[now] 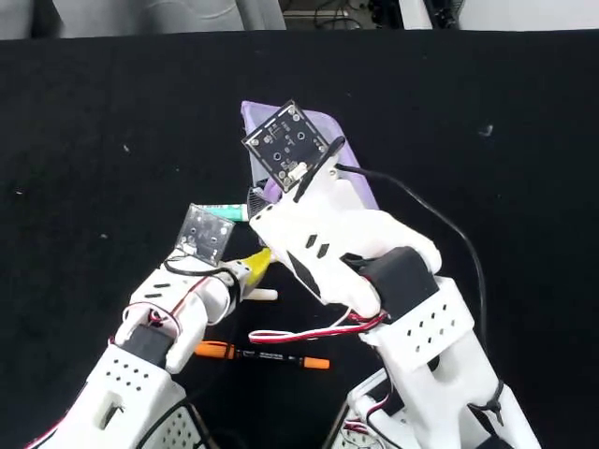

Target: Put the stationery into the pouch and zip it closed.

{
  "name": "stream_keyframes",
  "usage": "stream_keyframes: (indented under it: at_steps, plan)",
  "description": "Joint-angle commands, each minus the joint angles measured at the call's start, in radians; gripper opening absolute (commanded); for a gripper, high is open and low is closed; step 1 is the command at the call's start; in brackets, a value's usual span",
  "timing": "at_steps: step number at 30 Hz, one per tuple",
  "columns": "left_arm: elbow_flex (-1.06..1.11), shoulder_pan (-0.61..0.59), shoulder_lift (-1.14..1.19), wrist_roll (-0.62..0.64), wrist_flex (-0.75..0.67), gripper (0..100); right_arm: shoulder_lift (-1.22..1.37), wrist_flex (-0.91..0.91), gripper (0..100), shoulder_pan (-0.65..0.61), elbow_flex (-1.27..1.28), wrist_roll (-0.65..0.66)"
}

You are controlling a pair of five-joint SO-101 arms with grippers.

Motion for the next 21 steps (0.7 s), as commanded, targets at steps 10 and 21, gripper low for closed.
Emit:
stream_keyframes:
  at_steps: [10, 21]
  plan:
    - [0.001, 0.01, -0.281, 0.026, 0.071, 25, -0.036, 0.002, 1.1, -0.009, -0.056, 0.0]
    - [0.01, 0.007, -0.269, -0.009, 0.061, 25, -0.036, -0.006, 1.1, 0.068, -0.067, -0.005]
